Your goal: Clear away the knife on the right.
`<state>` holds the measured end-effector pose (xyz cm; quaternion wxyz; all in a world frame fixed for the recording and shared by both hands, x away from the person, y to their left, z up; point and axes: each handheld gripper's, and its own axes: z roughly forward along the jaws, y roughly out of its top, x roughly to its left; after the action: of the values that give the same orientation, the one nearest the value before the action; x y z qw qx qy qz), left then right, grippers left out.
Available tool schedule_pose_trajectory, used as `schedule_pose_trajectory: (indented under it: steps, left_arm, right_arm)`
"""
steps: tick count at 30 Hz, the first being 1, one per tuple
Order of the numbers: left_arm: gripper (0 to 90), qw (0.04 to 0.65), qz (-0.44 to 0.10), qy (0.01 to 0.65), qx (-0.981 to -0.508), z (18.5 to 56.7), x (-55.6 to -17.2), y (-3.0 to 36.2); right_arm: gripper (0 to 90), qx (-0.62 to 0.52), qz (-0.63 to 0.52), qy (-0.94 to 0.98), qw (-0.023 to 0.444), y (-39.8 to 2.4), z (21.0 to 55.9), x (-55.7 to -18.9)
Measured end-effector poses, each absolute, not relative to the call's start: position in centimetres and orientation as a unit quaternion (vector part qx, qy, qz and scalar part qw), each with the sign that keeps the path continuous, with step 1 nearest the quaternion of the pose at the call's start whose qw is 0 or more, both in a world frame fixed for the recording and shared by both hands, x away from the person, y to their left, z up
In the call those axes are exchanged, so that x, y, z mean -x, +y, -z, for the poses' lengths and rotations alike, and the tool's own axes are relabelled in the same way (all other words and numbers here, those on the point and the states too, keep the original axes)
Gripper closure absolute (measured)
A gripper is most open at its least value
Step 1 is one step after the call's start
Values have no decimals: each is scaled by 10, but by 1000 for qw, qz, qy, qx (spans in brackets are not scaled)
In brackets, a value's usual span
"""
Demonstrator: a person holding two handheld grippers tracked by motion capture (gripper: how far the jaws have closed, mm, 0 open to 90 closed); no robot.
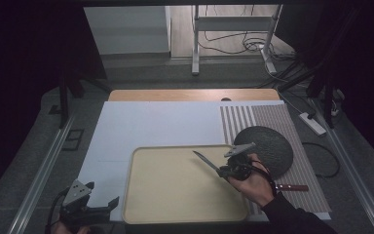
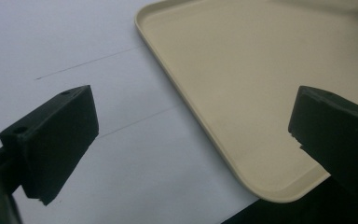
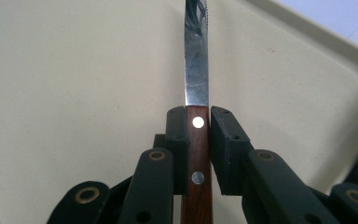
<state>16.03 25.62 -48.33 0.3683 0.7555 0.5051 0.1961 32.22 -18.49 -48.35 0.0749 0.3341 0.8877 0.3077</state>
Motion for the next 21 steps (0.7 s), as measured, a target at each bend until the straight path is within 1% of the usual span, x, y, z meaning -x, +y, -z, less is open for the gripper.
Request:
schedule_pose_trajectory:
  steps: [8,13,14,15,17,19,20,21]
  left_arm:
    - [13,368,-198,504,-756,483,-160,255]
    - [15,367,-196,503,-757,483,-160,255]
    - [15,367,-196,503,-757,483,-160,255]
    - [15,366,-196,503,-757,483,-160,255]
    - [15,366,-196,503,-758,483,-161,255]
    - [16,365,-196,503,-759,483,-161,255]
    - [16,364,-196,503,-759,483,-161,255]
    - [16,364,-196,502,-760,483,-161,255]
  right_arm:
    - [780,-336,-288,893,79,-182,495,-323]
    - [766,-319,-256,911,60,-180,504,-323]
    - [727,-315,-260,911,58,-180,504,-323]
    - [654,-314,-265,910,57,-180,502,-323]
    - [580,-314,-278,906,62,-179,498,-323]
    - [580,-311,-288,903,68,-178,494,-325]
    - [598,-309,-291,903,69,-177,492,-325]
    - [639,-305,-290,904,68,-176,491,-326]
